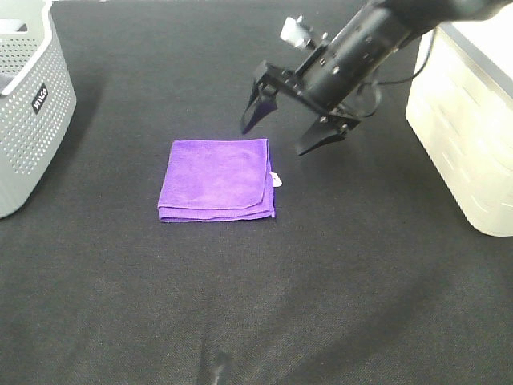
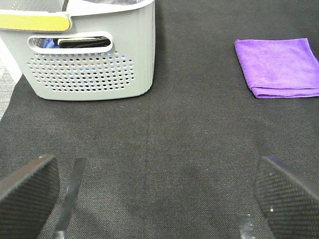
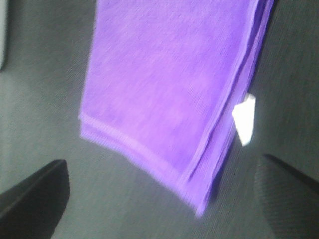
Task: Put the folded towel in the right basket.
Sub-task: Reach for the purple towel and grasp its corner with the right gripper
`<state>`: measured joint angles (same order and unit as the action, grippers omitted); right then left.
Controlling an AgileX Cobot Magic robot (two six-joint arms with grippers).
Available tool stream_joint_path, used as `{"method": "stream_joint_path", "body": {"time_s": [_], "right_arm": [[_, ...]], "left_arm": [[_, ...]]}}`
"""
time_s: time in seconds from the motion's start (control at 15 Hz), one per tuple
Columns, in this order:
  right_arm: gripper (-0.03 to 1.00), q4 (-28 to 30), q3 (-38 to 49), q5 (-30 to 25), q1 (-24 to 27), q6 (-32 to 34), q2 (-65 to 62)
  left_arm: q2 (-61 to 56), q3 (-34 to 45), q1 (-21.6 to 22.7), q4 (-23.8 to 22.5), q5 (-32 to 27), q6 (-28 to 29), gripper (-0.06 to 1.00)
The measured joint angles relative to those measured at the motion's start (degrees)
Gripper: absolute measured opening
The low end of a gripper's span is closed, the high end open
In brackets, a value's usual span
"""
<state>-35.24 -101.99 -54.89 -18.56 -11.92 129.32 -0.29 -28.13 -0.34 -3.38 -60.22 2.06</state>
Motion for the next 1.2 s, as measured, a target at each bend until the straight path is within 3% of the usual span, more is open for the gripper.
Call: {"method": "stream_joint_path", "body": {"time_s": [0.13,0.4,1.07,1.2], "right_arm": [[0.95,3.6,-5.3,0.1,0.0,1.4,5.6],[0.94,7.4,-6.7,0.3,0.0,3.0,9.6],[0.9,2.0,-8.2,-0.3,0.0,3.3,12.9],[0.86,1.1,-8.4,1.7,-1.8,3.4,13.4]], "left_arm": [[0.0,0.0,0.0,0.0,0.0,0.0,0.99],[0.0,0.0,0.0,0.0,0.0,0.0,0.99],[0.0,0.0,0.0,0.0,0.0,0.0,0.99],[0.0,0.0,0.0,0.0,0.0,0.0,0.99]]}}
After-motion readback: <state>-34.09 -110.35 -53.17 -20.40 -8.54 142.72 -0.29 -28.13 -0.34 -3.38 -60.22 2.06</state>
